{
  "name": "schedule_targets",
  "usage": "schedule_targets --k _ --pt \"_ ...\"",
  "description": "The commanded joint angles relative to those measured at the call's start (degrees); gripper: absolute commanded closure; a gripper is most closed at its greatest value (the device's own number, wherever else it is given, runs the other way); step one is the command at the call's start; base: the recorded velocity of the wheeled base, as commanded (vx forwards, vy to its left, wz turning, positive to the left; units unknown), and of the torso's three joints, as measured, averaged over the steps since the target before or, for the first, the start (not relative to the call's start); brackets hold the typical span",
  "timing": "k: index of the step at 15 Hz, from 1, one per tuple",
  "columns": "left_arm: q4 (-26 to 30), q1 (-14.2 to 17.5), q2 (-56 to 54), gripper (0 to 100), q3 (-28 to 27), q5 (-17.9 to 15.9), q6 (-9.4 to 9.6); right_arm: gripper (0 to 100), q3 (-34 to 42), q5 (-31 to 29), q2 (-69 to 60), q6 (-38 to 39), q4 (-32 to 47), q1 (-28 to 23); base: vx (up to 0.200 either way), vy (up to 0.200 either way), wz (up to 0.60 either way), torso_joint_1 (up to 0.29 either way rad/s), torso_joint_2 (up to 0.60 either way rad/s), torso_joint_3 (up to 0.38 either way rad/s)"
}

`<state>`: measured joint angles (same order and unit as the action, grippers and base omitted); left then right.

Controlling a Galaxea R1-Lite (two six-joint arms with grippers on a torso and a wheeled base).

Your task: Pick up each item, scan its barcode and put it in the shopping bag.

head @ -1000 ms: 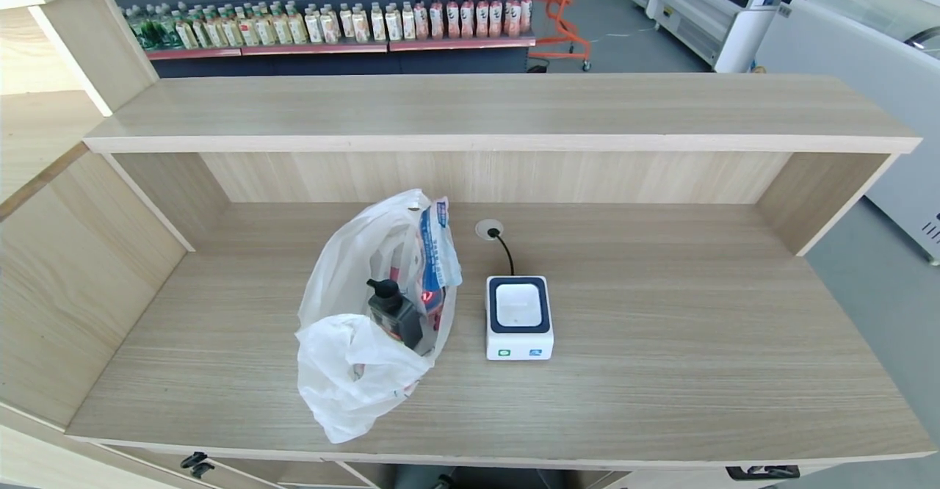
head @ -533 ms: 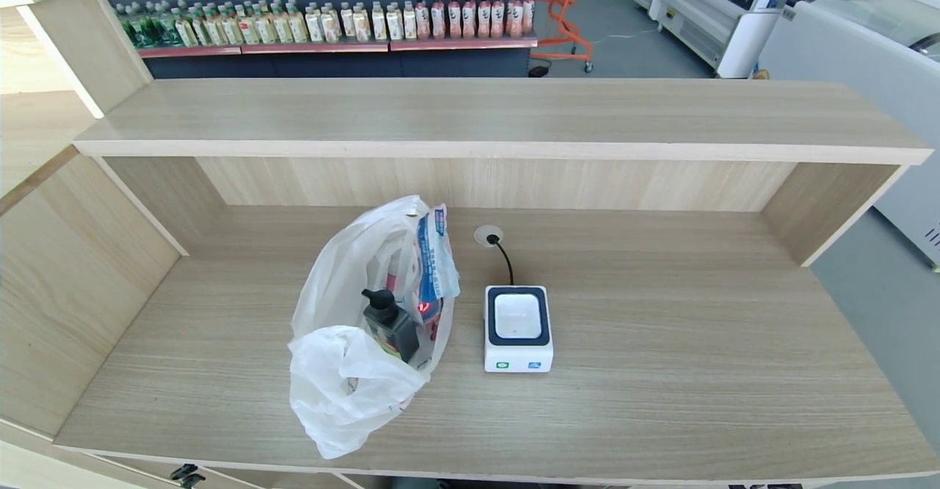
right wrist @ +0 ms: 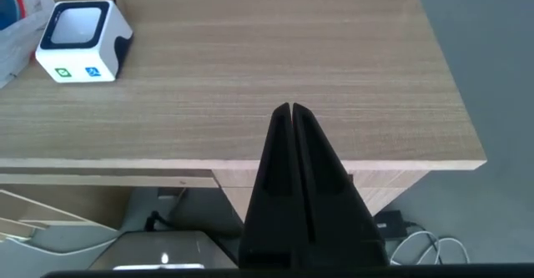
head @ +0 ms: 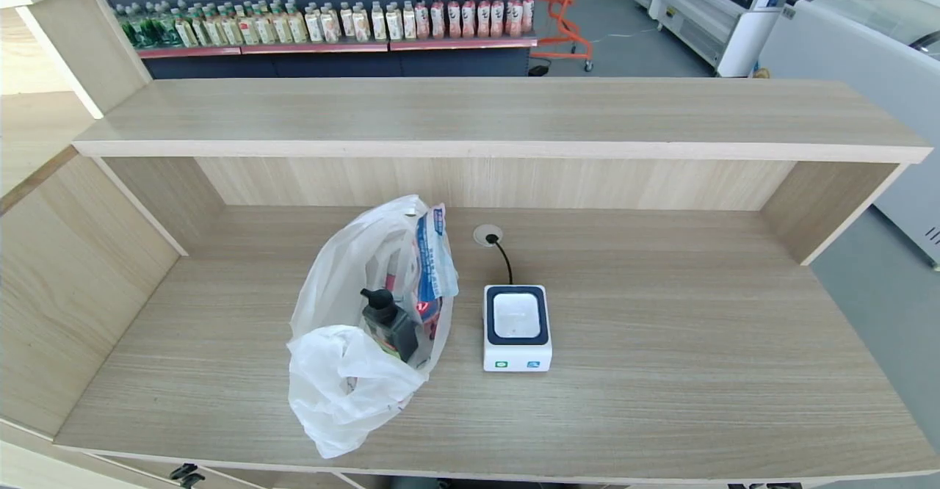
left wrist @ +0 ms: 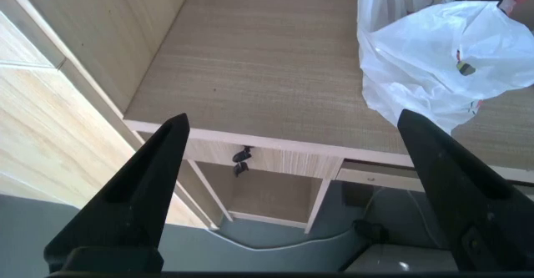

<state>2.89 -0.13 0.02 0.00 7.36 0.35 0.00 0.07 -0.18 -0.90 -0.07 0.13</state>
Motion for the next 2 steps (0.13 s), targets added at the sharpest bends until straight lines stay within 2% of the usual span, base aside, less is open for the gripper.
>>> schedule_targets --k 1,2 --pt "0.0 0.0 0.0 0 0.0 0.0 0.00 100 0.0 0.0 0.2 0.0 0.0 0.0 0.000 0.000 0.00 0.000 0.00 0.000" --pt "0.0 0.0 0.0 0 0.0 0.0 0.00 100 0.0 0.0 0.2 0.0 0.0 0.0 0.000 0.000 0.00 0.000 0.00 0.000"
